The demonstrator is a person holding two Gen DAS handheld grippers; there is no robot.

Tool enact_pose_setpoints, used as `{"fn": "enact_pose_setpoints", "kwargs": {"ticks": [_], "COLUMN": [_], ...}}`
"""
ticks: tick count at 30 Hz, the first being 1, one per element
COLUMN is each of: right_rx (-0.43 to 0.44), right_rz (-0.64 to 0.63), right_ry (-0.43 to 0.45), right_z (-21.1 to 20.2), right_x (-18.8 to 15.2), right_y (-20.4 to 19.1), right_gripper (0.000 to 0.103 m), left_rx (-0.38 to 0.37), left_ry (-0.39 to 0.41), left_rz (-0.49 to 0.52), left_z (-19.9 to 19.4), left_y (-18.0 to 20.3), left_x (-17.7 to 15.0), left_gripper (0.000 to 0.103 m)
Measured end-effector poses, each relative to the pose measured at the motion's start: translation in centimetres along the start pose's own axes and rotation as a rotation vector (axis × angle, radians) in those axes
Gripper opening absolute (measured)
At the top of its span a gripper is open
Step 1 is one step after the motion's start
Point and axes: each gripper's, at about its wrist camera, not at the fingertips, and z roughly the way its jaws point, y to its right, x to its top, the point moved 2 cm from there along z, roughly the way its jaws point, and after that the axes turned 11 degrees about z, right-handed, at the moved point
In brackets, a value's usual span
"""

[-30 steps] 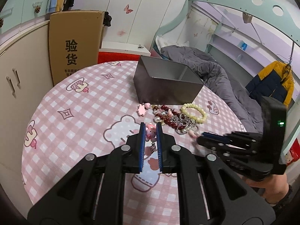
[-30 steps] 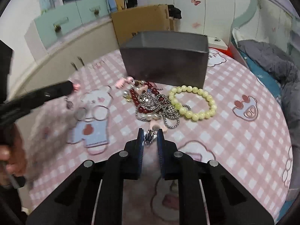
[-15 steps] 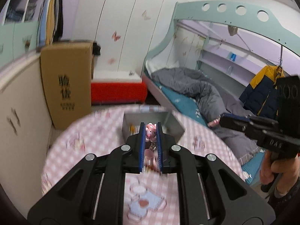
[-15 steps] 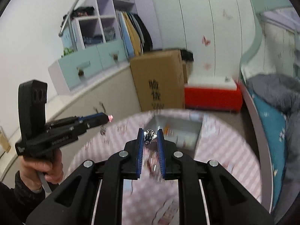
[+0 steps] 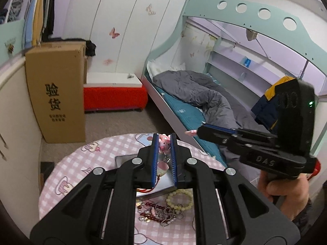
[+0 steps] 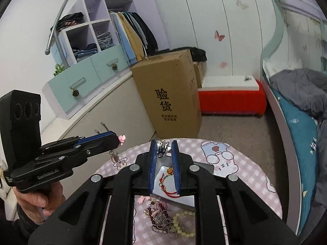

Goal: Organize jewelry
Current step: 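Carry both charms over the grey tin and open both tools, then withdraw both tools from the tin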

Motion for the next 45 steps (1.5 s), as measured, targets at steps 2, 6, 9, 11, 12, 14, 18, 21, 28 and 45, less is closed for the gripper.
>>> {"fn": "enact_pose_setpoints", "kwargs": {"ticks": [2, 6, 9, 11, 12, 14, 18, 21, 28, 45], "right_rx": [0.000, -0.033, -0.062, -0.071, -0.082, -0.105, -0.129, -0.127, -0.128, -0.150], "right_rz": [0.007, 0.038, 0.078, 0.093, 0.100, 0.103, 0.113, 0.109, 0.075, 0.004], "right_ry": [-0.014, -0.037, 0.015, 0.035, 0.046, 0.073, 0.116, 0.146, 0.202, 0.116], "right_z": [0.5, 1.5, 0.9, 0.1, -0.4, -1.2, -2.9, -4.5, -7.6, -6.6], "right_x": [0.0, -0.2, -0.1, -0.2, -0.2, -0.3, -0.7, -1.5, -2.9, -11.3], "right_y": [0.2, 0.9, 1.8, 2.2, 2.4, 2.6, 2.9, 2.6, 1.0, 1.4], "right_gripper": [0.013, 0.041, 0.087, 0.090, 0.096, 0.096, 0.096, 0.096, 0.096, 0.096], "left_rx": [-0.013, 0.010, 0.067, 0.110, 0.116, 0.154, 0.263, 0.329, 0.411, 0.419], "left_ry": [-0.020, -0.067, -0.061, -0.018, -0.016, 0.001, 0.037, 0.069, 0.113, 0.020], "left_rz": [-0.012, -0.024, -0.040, -0.038, -0.041, -0.051, -0.021, 0.003, 0.046, 0.031], "left_z": [0.7, 1.9, 1.6, 0.6, 0.2, -0.8, -3.3, -5.3, -9.1, -9.0], "left_y": [-0.3, -1.0, -1.6, -1.7, -1.8, -2.1, -1.6, -0.9, 0.6, 1.0], "left_x": [-0.1, -0.4, -0.5, -0.4, -0.4, -0.5, -0.9, -1.9, -4.2, -12.2], "left_gripper": [0.011, 0.017, 0.092, 0.094, 0.094, 0.094, 0.094, 0.095, 0.095, 0.095]}}
